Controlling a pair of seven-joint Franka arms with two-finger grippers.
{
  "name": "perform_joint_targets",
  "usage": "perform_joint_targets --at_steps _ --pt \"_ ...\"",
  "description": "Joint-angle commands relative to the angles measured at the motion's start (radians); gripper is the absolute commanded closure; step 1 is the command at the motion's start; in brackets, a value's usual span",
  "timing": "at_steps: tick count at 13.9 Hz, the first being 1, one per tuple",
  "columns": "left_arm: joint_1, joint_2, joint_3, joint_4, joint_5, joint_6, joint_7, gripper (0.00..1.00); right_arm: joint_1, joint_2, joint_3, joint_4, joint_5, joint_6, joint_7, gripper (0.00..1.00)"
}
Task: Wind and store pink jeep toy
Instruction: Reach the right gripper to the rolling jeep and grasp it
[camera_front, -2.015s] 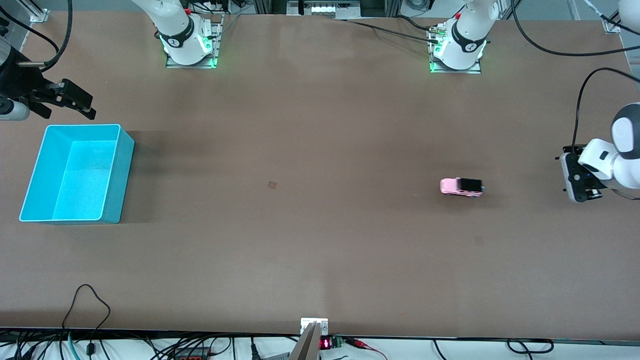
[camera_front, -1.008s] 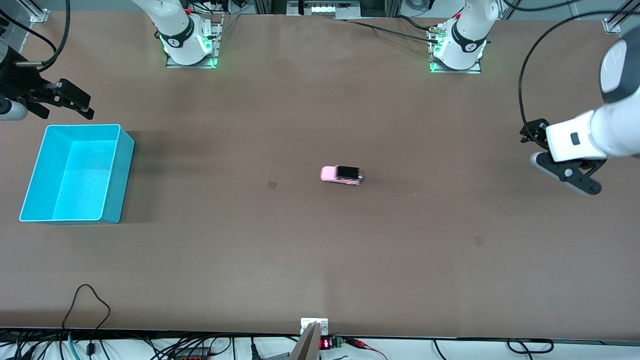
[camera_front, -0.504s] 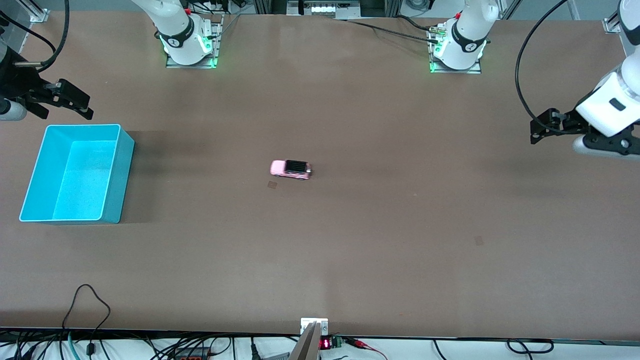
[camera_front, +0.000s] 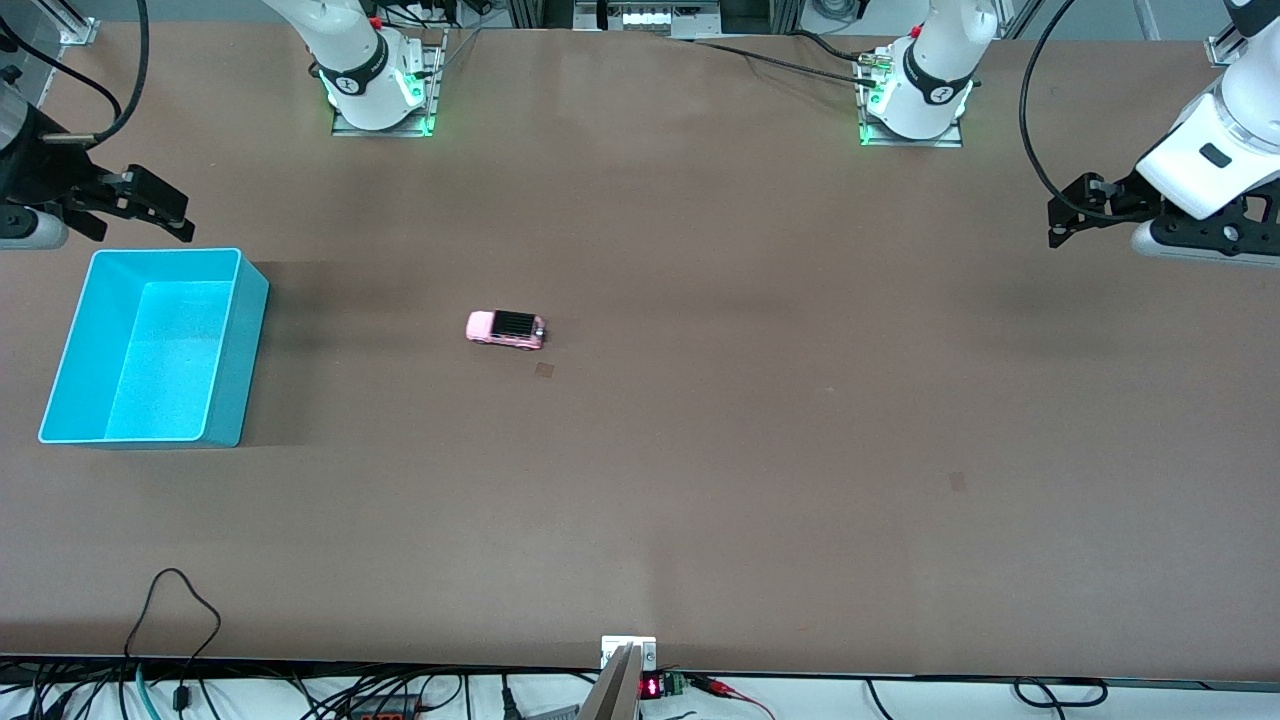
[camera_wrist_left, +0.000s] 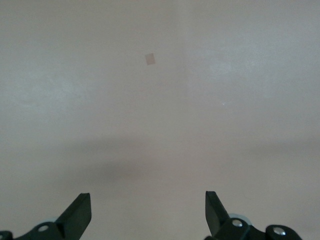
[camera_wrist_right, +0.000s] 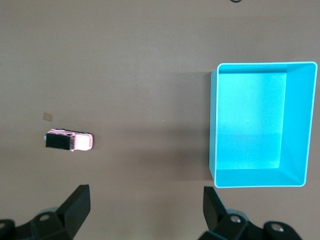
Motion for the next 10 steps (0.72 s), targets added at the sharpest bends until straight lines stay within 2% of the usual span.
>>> perform_joint_targets --at_steps 1,3,7,10 --pt "-0.024 -0.009 0.031 -0.011 -0.011 0.013 -0.001 0.0 -0.002 0.008 0.004 -0.016 -0.001 0.01 -0.017 0.0" --pt "-0.023 0.003 0.031 0.006 -0.011 0.009 -0.004 0.0 0.008 0.029 0.012 -0.021 -0.001 -0.005 -0.051 0.0" --pt "-0.024 0.004 0.022 0.023 -0.011 -0.013 -0.01 0.0 0.05 0.104 0.015 -0.026 -0.001 -0.025 -0.251 0.0" --pt "-0.03 0.007 0.021 0.033 -0.011 -0.027 -0.004 0.0 0.098 0.149 0.015 -0.036 -0.003 -0.033 -0.473 0.0"
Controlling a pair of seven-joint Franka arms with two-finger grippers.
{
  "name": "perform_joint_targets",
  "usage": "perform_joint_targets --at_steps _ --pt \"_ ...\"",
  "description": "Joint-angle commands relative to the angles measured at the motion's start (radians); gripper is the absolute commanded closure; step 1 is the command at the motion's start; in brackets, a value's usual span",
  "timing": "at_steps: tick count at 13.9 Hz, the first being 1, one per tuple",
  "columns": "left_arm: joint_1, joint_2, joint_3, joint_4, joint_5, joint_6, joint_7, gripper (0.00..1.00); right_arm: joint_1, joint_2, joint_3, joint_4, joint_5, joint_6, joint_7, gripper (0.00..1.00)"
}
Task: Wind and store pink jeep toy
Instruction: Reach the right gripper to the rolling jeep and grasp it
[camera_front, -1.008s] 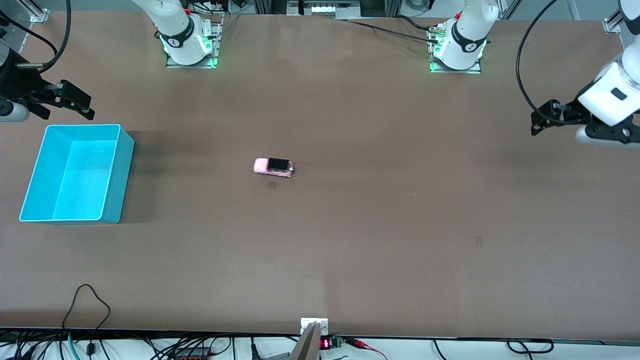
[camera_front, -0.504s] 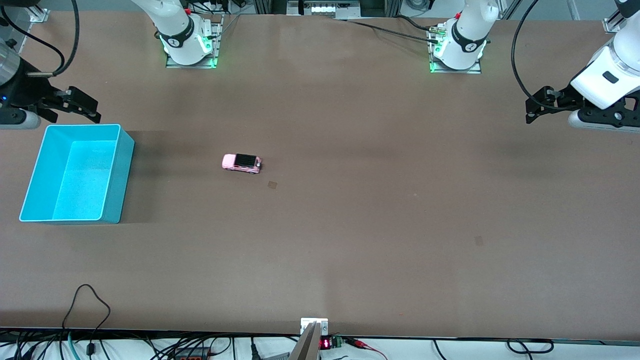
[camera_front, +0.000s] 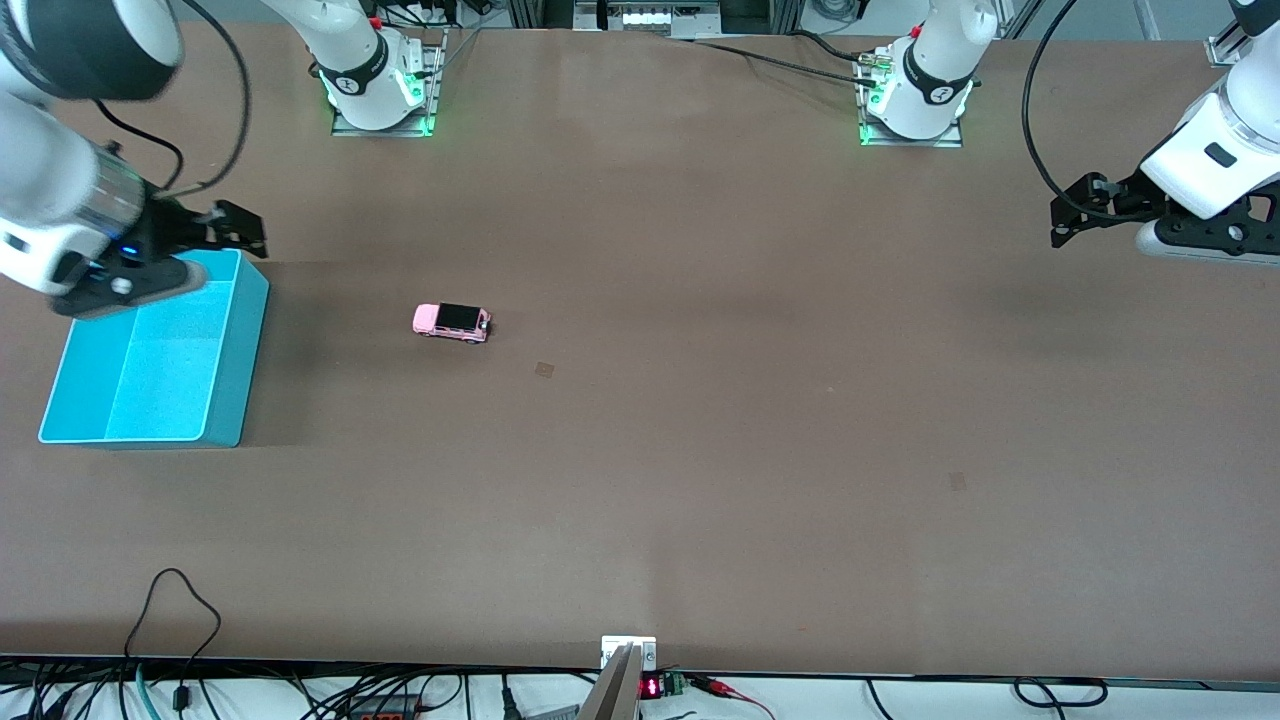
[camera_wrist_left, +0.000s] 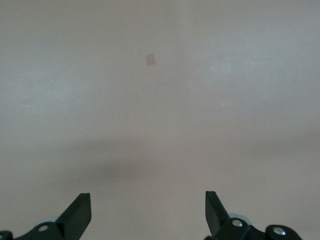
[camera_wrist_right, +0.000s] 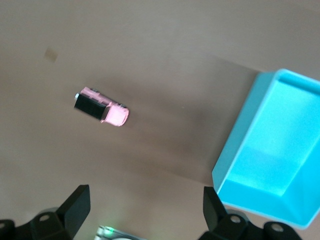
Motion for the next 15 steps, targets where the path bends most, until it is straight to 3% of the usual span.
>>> perform_joint_targets --at_steps 1,3,6,9,13,15 --pt "-0.014 0.004 0.007 0.024 -0.011 -0.026 -0.004 0.0 0.044 0.021 -0.003 -0.03 -0.003 -0.007 -0.198 0.0" --pt "-0.013 0.004 0.007 0.025 -0.011 -0.047 -0.002 0.0 0.057 0.016 -0.001 -0.109 0.005 0.046 -0.269 0.0" --pt "-0.007 0.004 0.008 0.025 -0.011 -0.05 -0.001 0.0 0.103 0.001 0.001 -0.261 0.02 0.236 -0.392 0.0" --pt "-0.007 0.004 0.008 0.025 -0.011 -0.05 -0.002 0.0 0.183 0.001 0.001 -0.393 0.025 0.407 -0.401 0.0" --pt "-0.007 0.004 0.008 0.025 -0.011 -0.05 -0.002 0.0 0.274 0.021 0.002 -0.594 0.032 0.765 -0.401 0.0" --pt "-0.007 0.004 0.008 0.025 -0.011 -0.05 -0.002 0.0 0.288 0.061 0.002 -0.623 0.032 0.861 -0.401 0.0"
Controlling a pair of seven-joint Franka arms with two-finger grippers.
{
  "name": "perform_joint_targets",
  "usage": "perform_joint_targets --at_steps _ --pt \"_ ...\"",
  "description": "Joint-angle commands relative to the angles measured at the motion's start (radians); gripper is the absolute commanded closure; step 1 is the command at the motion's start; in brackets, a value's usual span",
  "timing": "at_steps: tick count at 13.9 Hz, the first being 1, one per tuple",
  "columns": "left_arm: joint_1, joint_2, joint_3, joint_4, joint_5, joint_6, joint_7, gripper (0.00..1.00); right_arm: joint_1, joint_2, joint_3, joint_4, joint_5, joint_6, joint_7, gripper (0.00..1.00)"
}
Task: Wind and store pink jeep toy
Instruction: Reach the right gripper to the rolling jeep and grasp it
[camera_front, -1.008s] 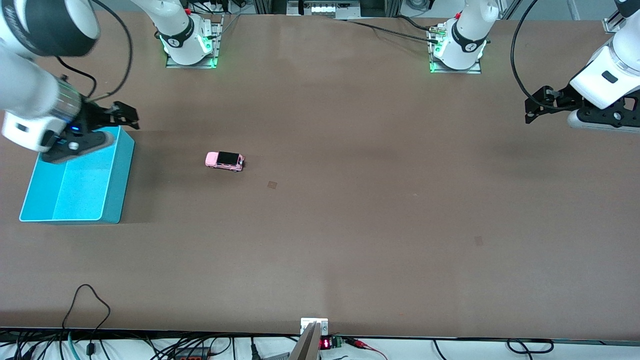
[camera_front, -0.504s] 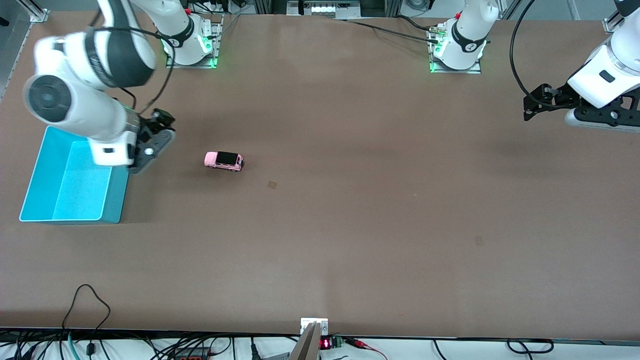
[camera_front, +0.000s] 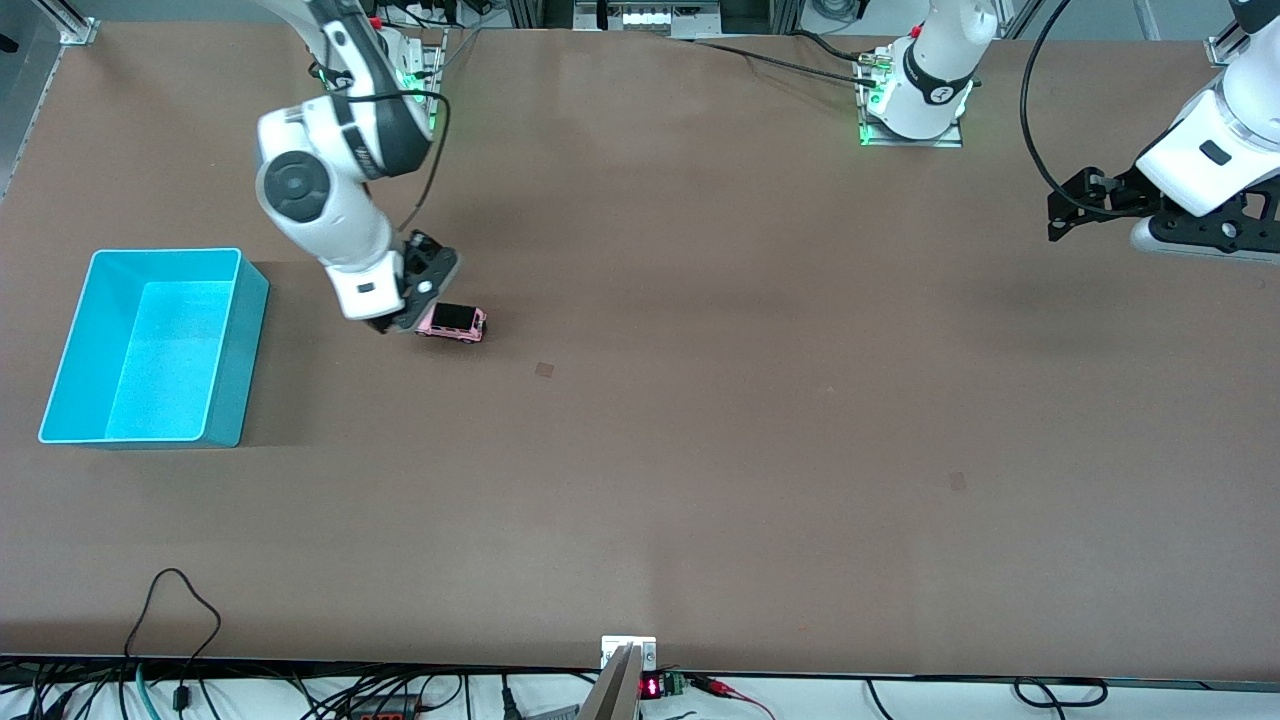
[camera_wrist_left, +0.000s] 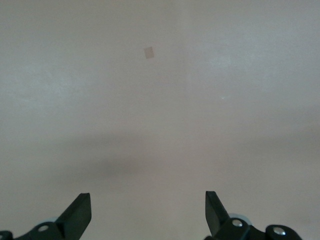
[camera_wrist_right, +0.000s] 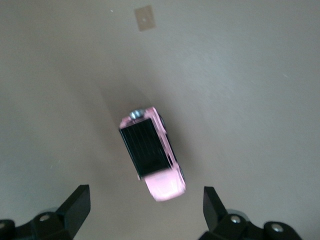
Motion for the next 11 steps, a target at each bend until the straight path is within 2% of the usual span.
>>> perform_joint_targets --at_steps 1,4,11 --pt "-0.003 0.004 0.006 0.022 -0.011 -0.022 -0.002 0.0 0.019 0.036 -0.006 -0.045 0.015 0.116 -0.025 0.0" --pt "-0.004 0.004 0.004 0.022 -0.011 -0.022 -0.002 0.0 0.021 0.106 -0.006 -0.046 0.015 0.227 -0.083 0.0" --pt "-0.004 0.004 0.006 0.022 -0.011 -0.022 -0.004 0.0 0.013 0.177 -0.006 -0.092 0.015 0.368 -0.103 0.0"
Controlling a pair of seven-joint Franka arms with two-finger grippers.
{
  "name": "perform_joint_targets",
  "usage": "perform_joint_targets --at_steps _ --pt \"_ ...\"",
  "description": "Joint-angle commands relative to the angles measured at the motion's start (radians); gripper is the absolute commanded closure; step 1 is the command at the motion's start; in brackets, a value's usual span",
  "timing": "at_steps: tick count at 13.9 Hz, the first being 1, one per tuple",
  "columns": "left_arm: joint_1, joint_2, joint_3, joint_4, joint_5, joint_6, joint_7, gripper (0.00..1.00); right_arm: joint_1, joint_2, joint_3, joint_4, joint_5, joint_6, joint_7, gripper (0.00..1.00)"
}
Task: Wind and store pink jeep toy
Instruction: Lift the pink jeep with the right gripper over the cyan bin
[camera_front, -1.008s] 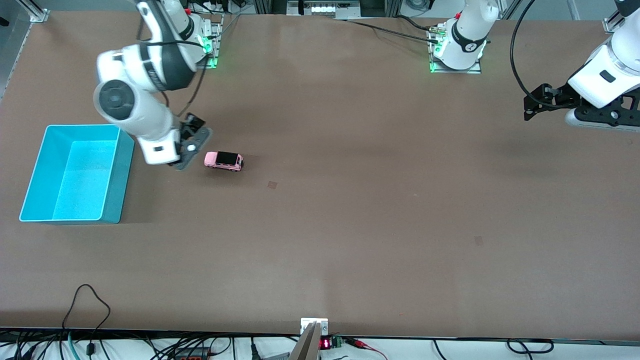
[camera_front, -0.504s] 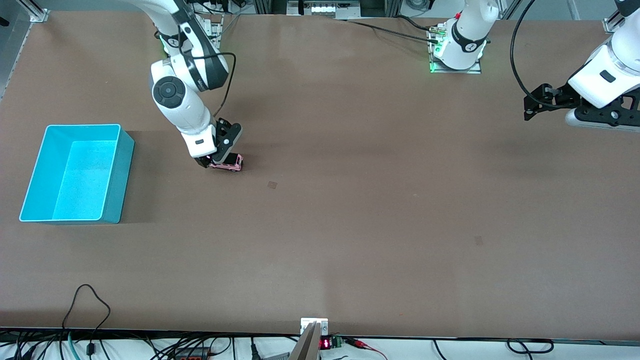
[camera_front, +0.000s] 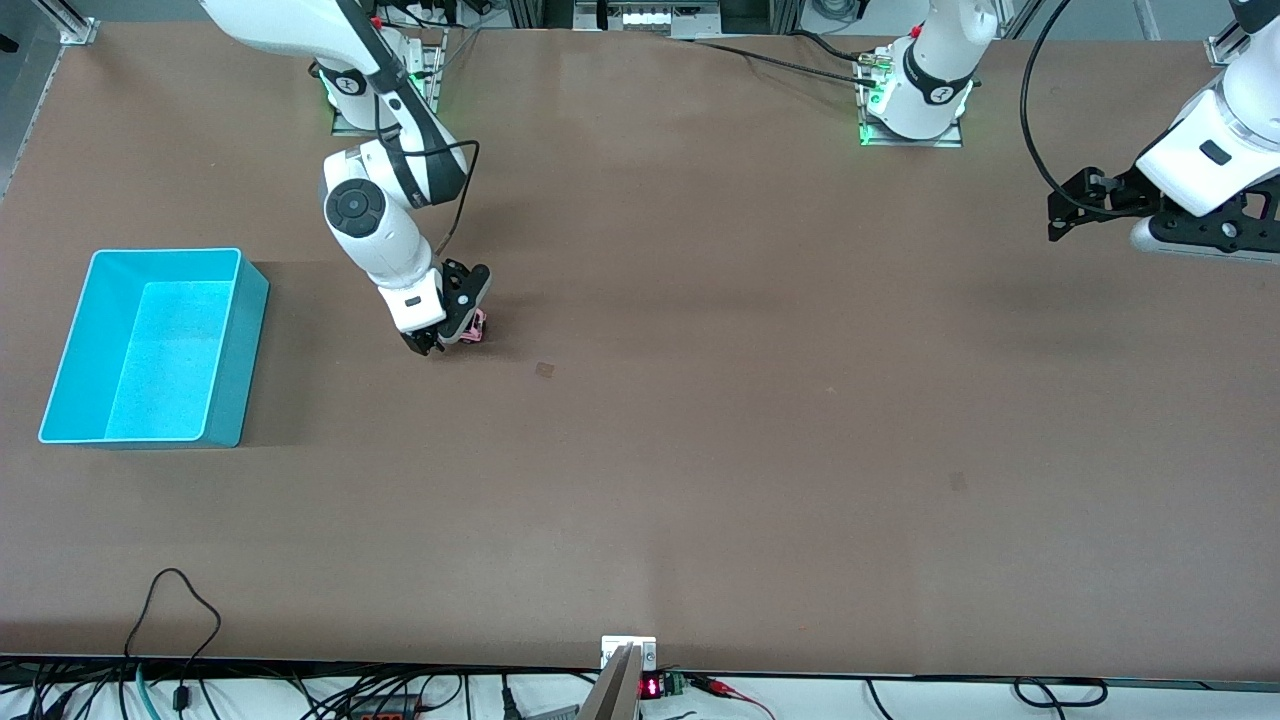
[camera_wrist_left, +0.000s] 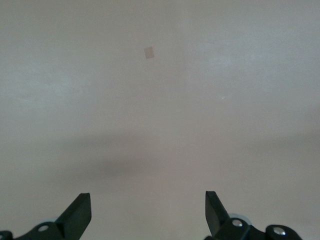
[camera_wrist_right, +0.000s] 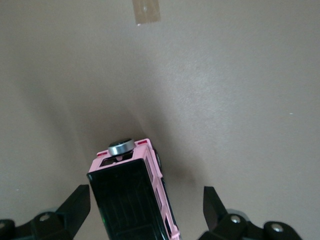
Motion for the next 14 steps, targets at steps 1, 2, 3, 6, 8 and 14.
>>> perform_joint_targets --at_steps 1,2,3,6,8,14 --pt "-0.004 0.004 0.004 0.022 -0.011 -0.021 -0.004 0.0 -0.005 -0.009 0.001 -0.039 0.015 0.033 -0.028 0.0" --pt "-0.004 0.004 0.004 0.022 -0.011 -0.023 -0.004 0.0 -0.006 -0.015 0.001 -0.043 0.015 0.033 -0.029 0.02" --pt "-0.004 0.004 0.004 0.022 -0.011 -0.021 -0.004 0.0 -0.006 -0.018 -0.001 -0.044 0.015 0.033 -0.029 0.21" --pt "-0.006 0.002 0.004 0.023 -0.011 -0.023 -0.008 0.0 -0.006 -0.032 -0.001 -0.046 0.015 0.015 -0.014 0.95" --pt "-0.009 0.002 0.004 0.023 -0.011 -0.021 -0.011 0.0 -0.012 -0.065 -0.007 -0.041 0.016 -0.048 -0.013 1.0" --pt "-0.006 0.004 0.004 0.023 -0.011 -0.021 -0.004 0.0 -0.094 -0.156 -0.019 -0.014 0.013 -0.233 0.189 1.0"
